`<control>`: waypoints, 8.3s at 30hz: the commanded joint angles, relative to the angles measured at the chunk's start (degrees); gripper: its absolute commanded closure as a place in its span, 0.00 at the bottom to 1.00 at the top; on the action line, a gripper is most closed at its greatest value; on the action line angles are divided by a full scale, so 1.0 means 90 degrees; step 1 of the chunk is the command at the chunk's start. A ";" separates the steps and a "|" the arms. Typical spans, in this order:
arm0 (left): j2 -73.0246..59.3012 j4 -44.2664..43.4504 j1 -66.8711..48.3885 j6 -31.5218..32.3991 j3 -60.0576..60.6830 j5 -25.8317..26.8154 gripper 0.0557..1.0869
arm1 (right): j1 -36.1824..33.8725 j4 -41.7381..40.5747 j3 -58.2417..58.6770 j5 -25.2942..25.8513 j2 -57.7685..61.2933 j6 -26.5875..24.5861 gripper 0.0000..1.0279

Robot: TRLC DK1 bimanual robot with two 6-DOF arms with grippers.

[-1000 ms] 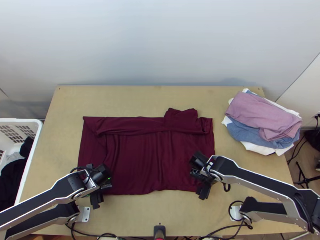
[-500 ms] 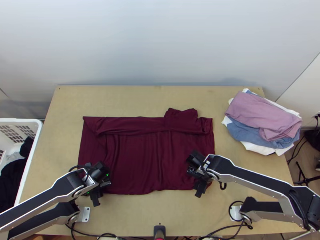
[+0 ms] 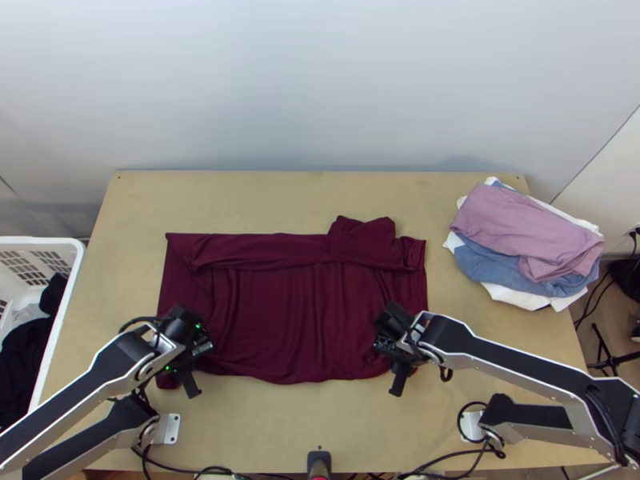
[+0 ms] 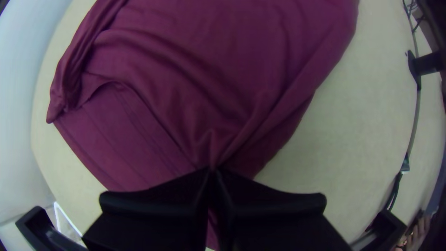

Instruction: Fold the t-shirt

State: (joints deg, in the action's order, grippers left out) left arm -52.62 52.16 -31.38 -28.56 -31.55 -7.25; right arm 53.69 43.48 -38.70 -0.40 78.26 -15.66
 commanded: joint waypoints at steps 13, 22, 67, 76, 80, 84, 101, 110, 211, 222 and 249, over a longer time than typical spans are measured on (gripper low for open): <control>-0.1878 0.0034 0.2471 -0.0870 -0.2588 0.0620 0.96 | -0.2645 0.0666 -0.0915 -0.0160 -0.0717 -0.1844 0.97; -0.3226 0.0073 0.2480 -0.1183 -0.3819 0.0600 0.96 | -0.3095 0.0696 -0.2312 -0.0180 0.0416 -0.2235 0.97; -0.5755 -0.0679 0.3418 -0.0509 -0.6778 0.0424 0.04 | -0.3729 0.0500 -0.5554 0.0035 0.3600 -0.1463 0.06; -0.5423 -0.0014 0.4687 0.0536 -0.6856 0.0873 0.05 | -0.3847 0.0647 -0.5524 0.0035 0.2779 -0.1014 0.06; -0.5237 0.0777 0.4922 0.0888 -0.6309 0.1616 0.10 | -0.3524 0.0911 -0.5554 0.0025 0.2633 -0.0867 0.06; -0.5403 0.1382 0.5078 0.1200 -0.5928 0.2368 0.09 | -0.2997 0.1331 -0.5896 -0.0053 0.2652 -0.0545 0.07; -0.6604 0.1587 0.5713 0.1503 -0.6250 0.3461 0.09 | -0.2157 0.1389 -0.5866 -0.1176 0.2828 -0.0086 0.48; -0.5979 0.2105 0.5107 0.1776 -0.6172 0.4301 0.10 | -0.2167 0.1379 -0.5905 -0.1166 0.3082 -0.0203 0.48; -0.6702 0.1021 0.5683 0.2108 -0.5449 0.3930 0.20 | -0.2089 0.0549 -0.5017 -0.1166 0.3072 -0.0194 0.65; -0.6917 0.0913 0.5664 0.2480 -0.5635 0.4155 0.21 | -0.2186 0.0022 -0.5007 -0.1166 0.3639 -0.0301 0.80; -0.7181 0.0571 0.4687 0.3466 -0.5918 0.4321 0.29 | -0.2479 -0.0984 -0.4597 -0.1166 0.4088 -0.0320 0.97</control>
State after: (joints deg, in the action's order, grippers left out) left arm -116.75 57.67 12.53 1.02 -84.53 31.55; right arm 31.77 36.34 -80.34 -11.00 113.73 -18.68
